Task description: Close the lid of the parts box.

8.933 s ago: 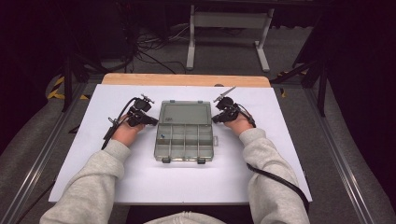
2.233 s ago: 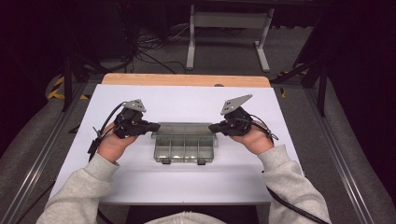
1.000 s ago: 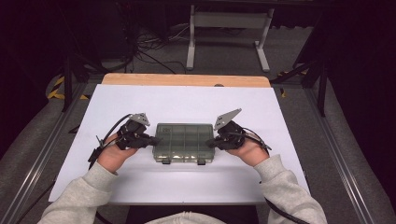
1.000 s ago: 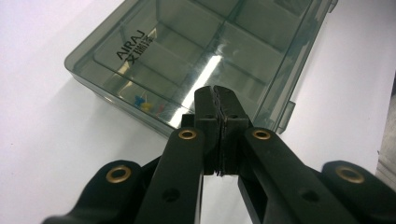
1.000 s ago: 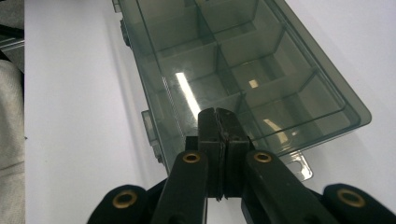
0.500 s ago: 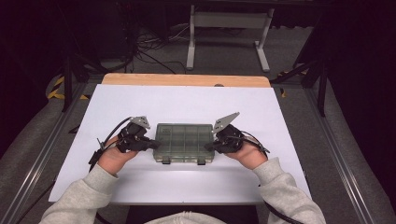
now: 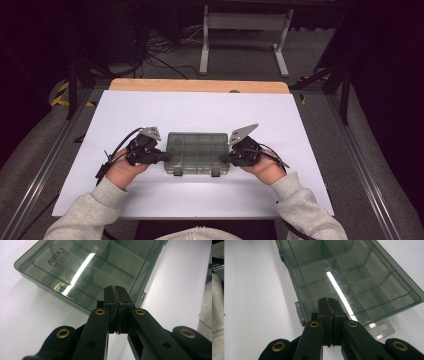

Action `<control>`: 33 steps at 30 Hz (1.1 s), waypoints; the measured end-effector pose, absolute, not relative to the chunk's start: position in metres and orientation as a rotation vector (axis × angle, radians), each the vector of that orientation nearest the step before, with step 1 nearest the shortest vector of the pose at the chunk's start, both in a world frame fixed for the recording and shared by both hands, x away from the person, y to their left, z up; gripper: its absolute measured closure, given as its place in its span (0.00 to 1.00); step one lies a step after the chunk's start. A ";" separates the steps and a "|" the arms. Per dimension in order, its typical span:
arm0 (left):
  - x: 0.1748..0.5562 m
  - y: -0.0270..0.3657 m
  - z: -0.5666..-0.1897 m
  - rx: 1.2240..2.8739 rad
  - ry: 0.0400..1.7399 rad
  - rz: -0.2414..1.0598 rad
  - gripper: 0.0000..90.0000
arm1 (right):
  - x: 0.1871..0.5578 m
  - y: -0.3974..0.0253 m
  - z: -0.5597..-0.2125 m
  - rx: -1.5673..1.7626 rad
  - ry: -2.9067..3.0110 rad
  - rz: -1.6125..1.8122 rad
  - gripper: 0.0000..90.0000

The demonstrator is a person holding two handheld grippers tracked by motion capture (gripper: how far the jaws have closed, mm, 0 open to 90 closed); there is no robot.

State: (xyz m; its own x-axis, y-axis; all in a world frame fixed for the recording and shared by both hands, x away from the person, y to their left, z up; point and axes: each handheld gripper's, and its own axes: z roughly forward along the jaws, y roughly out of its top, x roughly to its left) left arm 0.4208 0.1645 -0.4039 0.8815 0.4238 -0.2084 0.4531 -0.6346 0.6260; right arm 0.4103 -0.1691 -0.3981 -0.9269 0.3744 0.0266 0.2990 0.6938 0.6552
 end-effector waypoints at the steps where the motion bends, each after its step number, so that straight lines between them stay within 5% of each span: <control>1: 0.421 0.165 -0.404 2.337 0.622 -0.065 0.99 | 0.410 -0.169 -0.399 0.554 2.784 1.053 1.00; 23: 0.408 0.159 -0.411 2.344 0.602 0.033 0.99 | 0.401 -0.171 -0.406 0.614 2.750 1.076 1.00; 33: 0.403 0.172 -0.407 2.229 0.616 0.008 0.59 | 0.399 -0.177 -0.400 0.608 2.684 1.169 0.74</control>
State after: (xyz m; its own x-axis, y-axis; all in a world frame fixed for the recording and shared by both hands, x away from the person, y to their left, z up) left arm 0.4033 0.1719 -0.4065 0.8810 0.4329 -0.1906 0.4277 -0.5568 0.7121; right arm 0.3994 -0.1775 -0.4001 -0.9061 0.4224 0.0224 0.3041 0.6138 0.7285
